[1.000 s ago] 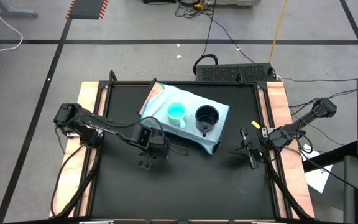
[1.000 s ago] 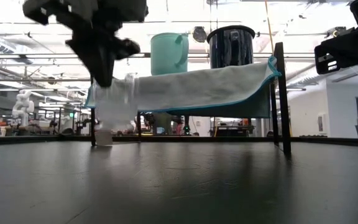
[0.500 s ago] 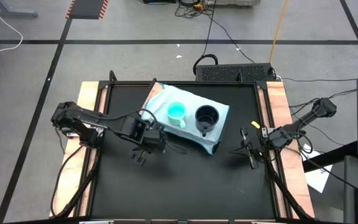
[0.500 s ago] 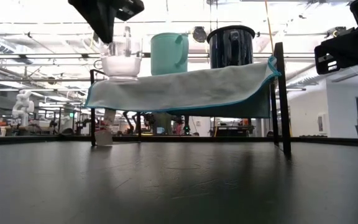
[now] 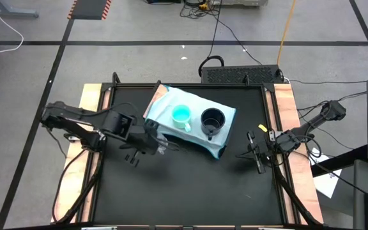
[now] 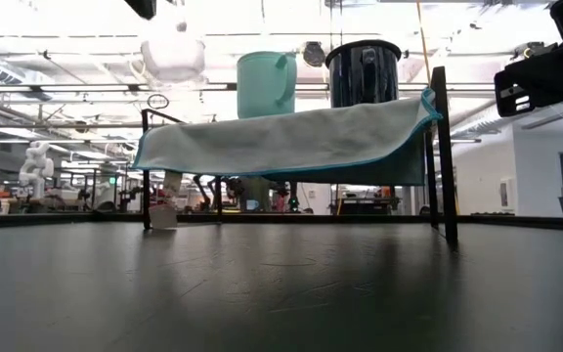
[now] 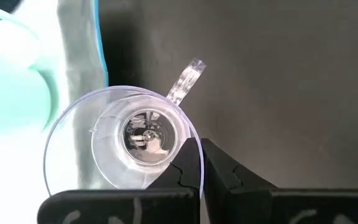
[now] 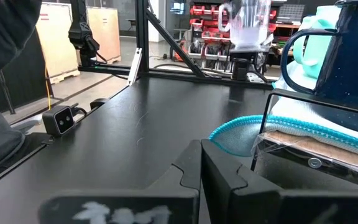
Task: Stack small to large cups/mugs on shelf
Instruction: Put the transparent mug on the shelf
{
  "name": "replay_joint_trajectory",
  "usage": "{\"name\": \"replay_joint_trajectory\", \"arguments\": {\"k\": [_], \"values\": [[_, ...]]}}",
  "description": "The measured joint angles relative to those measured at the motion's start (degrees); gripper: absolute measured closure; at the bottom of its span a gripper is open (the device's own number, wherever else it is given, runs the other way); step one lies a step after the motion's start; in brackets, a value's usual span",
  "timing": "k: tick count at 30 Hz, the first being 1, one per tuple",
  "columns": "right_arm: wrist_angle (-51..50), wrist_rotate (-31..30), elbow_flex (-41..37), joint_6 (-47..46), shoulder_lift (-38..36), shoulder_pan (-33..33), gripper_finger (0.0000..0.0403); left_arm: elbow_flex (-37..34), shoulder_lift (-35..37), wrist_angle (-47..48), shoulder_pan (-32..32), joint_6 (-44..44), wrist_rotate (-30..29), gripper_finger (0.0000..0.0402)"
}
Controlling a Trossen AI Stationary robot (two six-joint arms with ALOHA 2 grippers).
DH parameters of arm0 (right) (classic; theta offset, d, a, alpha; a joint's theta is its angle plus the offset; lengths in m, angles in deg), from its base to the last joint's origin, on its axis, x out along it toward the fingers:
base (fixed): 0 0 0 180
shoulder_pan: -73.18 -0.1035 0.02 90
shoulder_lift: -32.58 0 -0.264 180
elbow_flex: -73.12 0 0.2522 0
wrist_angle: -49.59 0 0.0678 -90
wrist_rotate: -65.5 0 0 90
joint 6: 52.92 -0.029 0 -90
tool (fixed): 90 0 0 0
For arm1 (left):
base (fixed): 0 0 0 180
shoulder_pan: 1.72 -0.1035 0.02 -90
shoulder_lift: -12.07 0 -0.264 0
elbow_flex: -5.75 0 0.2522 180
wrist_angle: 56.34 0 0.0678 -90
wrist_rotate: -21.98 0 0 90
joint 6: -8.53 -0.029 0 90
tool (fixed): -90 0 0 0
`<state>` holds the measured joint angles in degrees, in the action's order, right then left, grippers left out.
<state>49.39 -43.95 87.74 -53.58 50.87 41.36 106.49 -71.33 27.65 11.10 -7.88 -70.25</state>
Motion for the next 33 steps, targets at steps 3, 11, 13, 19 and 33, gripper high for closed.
{"name": "replay_joint_trajectory", "arguments": {"k": [3,11,13,19,33], "values": [[0.41,0.00,-0.01,0.01,-0.01,0.01,0.0403,0.00,2.61,0.05,0.00,0.11,0.30,0.0401],[1.48,0.02,0.00,0.25,-0.01,0.01,0.0403,0.00,6.12,0.57,-1.50,2.92,-0.58,0.0401],[1.60,0.01,0.00,0.32,0.00,0.00,0.0403,0.00,5.87,1.82,-2.48,3.41,-0.50,0.0401],[1.64,0.02,0.01,0.45,0.01,-0.02,0.0403,0.00,4.29,4.66,-6.77,1.87,0.26,0.0401],[1.64,0.00,-0.02,0.29,0.01,0.00,0.0403,0.00,3.92,4.78,-17.88,-12.14,1.94,0.0401]]}}
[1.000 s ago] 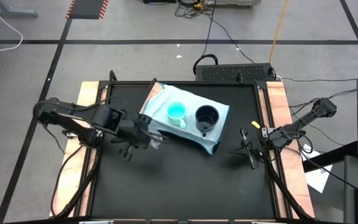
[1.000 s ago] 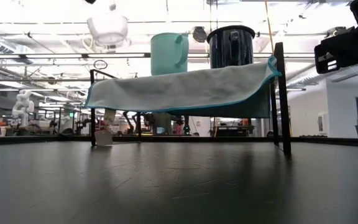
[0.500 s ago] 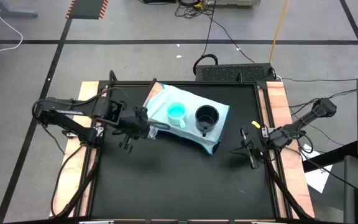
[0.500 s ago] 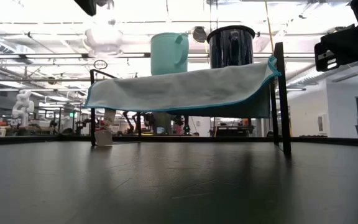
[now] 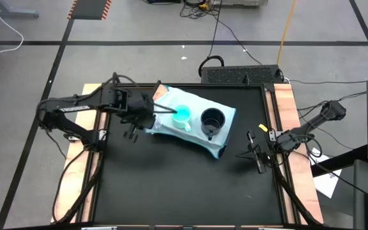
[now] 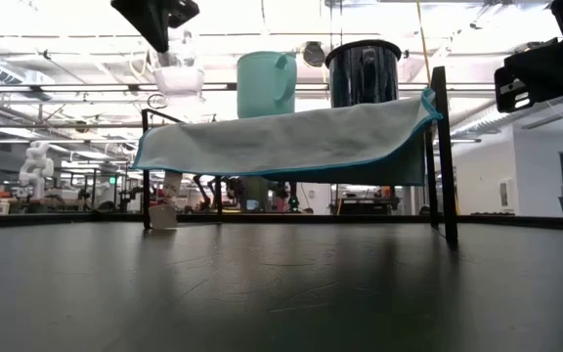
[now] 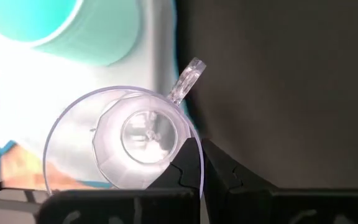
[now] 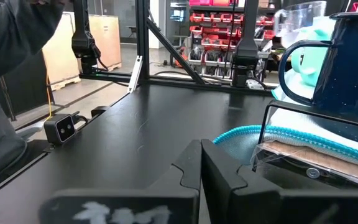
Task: Stack small to large cups/mugs on shelf
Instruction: Put the transparent mug on the shelf
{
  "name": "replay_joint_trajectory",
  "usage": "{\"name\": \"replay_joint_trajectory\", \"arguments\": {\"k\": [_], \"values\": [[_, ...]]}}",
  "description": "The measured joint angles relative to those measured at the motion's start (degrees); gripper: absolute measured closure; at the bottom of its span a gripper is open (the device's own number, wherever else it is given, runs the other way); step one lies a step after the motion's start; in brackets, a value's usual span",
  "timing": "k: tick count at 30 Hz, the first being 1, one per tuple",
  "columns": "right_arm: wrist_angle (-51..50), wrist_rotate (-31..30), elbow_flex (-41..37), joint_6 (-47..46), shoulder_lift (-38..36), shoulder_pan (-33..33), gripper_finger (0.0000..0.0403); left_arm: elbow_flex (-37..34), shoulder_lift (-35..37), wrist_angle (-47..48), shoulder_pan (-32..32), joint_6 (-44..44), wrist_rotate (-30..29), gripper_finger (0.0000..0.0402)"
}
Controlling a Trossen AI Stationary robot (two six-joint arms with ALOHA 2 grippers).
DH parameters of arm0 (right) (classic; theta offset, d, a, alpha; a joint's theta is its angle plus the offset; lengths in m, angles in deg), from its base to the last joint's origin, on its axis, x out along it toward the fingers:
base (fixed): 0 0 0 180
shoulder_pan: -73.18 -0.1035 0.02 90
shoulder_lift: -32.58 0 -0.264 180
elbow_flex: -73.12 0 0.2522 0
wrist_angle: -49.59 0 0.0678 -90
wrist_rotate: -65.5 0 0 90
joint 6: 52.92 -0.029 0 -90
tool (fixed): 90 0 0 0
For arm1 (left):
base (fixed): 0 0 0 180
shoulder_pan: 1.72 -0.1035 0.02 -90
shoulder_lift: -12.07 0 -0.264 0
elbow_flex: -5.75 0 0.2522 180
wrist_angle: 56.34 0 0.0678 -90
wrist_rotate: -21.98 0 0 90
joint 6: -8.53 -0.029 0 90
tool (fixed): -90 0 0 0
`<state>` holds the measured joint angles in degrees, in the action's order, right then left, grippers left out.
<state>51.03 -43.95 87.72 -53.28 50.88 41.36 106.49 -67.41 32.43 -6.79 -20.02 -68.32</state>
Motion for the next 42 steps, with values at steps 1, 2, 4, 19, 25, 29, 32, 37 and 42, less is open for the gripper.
{"name": "replay_joint_trajectory", "arguments": {"k": [1,2,4,19,25,29,32,37,42], "values": [[0.00,0.00,0.02,0.00,0.00,0.01,0.0403,0.00,-0.16,-0.09,-0.97,-1.04,0.02,0.0401],[0.00,0.00,0.02,0.00,0.00,-0.01,0.0403,0.00,-0.39,-0.18,-1.96,-2.09,0.19,0.0401],[0.00,0.00,0.01,-0.02,0.00,0.01,0.0403,0.00,-0.59,-0.26,-3.79,-3.91,0.79,0.0401],[0.44,-0.02,0.01,0.15,-0.02,0.00,0.0403,0.05,-5.14,0.62,-11.84,-11.48,3.57,0.0401],[0.37,-0.03,0.02,0.53,0.00,-0.01,0.0403,0.28,-5.95,1.17,-11.82,-12.07,3.65,0.0401],[0.39,-0.04,0.02,1.05,-0.01,-0.01,0.0403,1.08,-6.17,1.32,-11.84,-12.10,3.70,0.0400],[0.39,-0.04,0.00,1.05,0.00,-0.01,0.0403,2.59,-6.41,1.09,-11.84,-12.14,3.76,0.0398],[0.37,-0.04,0.02,1.05,-0.02,0.01,0.0403,4.84,-6.26,-1.34,-11.86,-10.98,5.07,0.0379],[-0.38,-0.04,0.00,1.05,0.00,-0.01,0.0403,5.51,-6.26,-1.57,-11.93,-11.40,7.55,0.0358]]}}
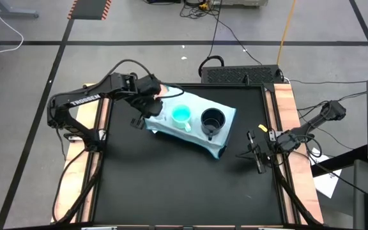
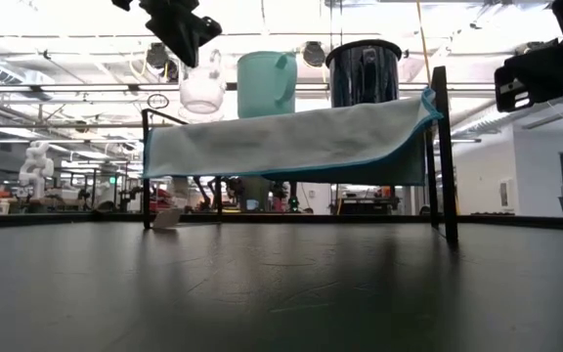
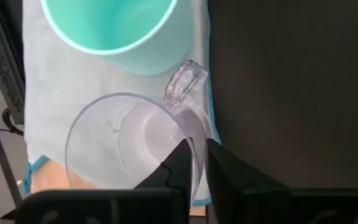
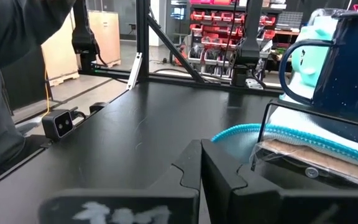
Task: Stack small to large cups/mugs on shelf
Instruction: Put the transparent mug on the shelf
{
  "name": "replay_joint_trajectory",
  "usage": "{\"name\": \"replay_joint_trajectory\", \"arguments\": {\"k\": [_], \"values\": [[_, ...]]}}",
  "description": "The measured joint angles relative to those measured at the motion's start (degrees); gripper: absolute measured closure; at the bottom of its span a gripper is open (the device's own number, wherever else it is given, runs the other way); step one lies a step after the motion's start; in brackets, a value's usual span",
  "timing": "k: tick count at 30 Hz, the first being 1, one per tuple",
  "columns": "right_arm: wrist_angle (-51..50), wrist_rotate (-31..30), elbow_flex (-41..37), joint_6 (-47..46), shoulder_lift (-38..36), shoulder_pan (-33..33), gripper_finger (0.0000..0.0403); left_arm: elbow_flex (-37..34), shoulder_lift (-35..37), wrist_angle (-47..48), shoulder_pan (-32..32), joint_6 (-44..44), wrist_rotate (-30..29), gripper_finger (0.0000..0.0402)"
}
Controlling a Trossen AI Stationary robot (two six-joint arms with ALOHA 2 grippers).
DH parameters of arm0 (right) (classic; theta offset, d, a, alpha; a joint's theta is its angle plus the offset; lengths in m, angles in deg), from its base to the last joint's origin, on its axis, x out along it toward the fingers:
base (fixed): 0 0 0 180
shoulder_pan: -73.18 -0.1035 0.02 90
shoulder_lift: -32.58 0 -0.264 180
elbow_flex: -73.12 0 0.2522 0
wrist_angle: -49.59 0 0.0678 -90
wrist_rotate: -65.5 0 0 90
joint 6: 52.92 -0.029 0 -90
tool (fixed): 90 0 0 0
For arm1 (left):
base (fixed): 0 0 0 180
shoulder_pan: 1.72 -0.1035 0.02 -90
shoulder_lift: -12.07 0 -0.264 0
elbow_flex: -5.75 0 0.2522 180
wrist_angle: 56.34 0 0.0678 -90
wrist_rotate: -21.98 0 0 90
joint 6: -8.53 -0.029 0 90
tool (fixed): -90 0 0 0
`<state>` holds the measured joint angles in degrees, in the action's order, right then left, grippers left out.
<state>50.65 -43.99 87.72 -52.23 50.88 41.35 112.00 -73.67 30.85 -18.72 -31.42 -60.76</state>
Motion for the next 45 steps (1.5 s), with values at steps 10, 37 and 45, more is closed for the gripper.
{"name": "replay_joint_trajectory", "arguments": {"k": [10,37,45], "values": [[-0.63,0.00,0.02,0.00,0.00,0.00,0.0403,0.04,-1.28,0.38,-2.62,0.86,0.69,0.0389],[-0.93,0.00,0.01,-0.22,1.66,0.01,0.0403,0.19,-5.68,0.72,-4.34,-0.18,1.23,0.0392],[-0.93,0.00,0.01,-0.23,1.66,0.01,0.0403,-0.26,-6.01,0.82,-4.41,-0.09,0.13,0.0371]]}}
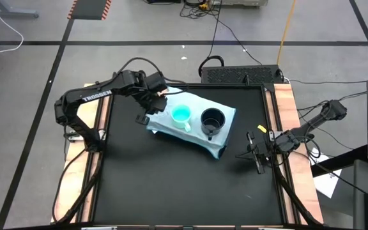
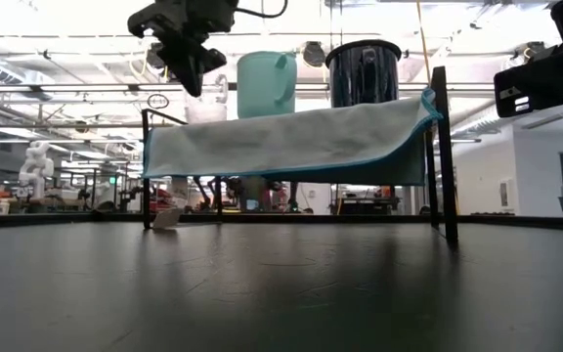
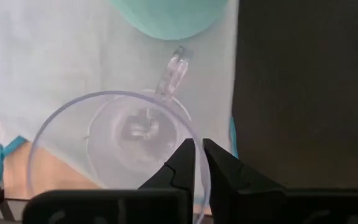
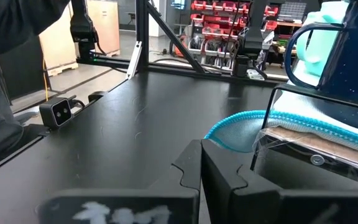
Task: Stack small to large cups/mugs on shelf
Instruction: Put the transparent mug on the shelf, then return to Home Position
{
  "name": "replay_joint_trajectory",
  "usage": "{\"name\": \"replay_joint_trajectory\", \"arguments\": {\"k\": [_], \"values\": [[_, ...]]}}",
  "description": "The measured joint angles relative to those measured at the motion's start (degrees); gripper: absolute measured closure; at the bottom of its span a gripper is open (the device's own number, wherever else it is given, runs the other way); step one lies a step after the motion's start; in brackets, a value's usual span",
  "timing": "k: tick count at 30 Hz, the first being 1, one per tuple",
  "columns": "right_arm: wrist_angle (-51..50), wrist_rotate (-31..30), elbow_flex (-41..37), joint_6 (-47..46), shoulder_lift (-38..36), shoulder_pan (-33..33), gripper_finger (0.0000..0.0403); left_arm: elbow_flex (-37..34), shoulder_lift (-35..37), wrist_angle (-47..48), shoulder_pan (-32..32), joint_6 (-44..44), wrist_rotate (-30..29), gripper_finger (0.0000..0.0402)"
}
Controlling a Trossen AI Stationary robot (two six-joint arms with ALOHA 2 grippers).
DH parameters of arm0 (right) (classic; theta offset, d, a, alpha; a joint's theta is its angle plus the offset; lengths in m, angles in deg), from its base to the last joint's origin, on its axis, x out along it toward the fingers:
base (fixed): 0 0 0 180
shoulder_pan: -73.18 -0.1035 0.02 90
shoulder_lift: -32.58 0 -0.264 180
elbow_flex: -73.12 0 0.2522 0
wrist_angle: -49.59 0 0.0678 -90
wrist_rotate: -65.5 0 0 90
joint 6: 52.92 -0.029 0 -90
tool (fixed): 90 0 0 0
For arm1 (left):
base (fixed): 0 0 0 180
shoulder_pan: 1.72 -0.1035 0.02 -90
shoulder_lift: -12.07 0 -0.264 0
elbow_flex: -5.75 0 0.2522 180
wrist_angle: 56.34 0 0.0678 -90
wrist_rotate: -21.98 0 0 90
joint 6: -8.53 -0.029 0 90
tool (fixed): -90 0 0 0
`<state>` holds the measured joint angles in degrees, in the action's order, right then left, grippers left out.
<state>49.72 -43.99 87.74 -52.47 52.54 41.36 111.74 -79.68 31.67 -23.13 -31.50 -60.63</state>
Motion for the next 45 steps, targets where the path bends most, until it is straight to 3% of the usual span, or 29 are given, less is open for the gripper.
{"name": "replay_joint_trajectory", "arguments": {"k": [16,29,45], "values": [[0.00,0.00,-0.02,-0.01,0.00,0.01,0.0403,0.12,0.07,-1.02,-0.19,1.61,0.46,0.0367],[0.00,0.00,0.01,0.09,0.00,-0.01,0.0403,0.21,0.09,-0.89,-2.34,2.61,3.31,0.0279],[0.00,0.00,-0.02,0.19,0.00,-0.01,0.0403,0.23,0.11,-0.95,-2.32,3.04,3.26,0.0277]]}}
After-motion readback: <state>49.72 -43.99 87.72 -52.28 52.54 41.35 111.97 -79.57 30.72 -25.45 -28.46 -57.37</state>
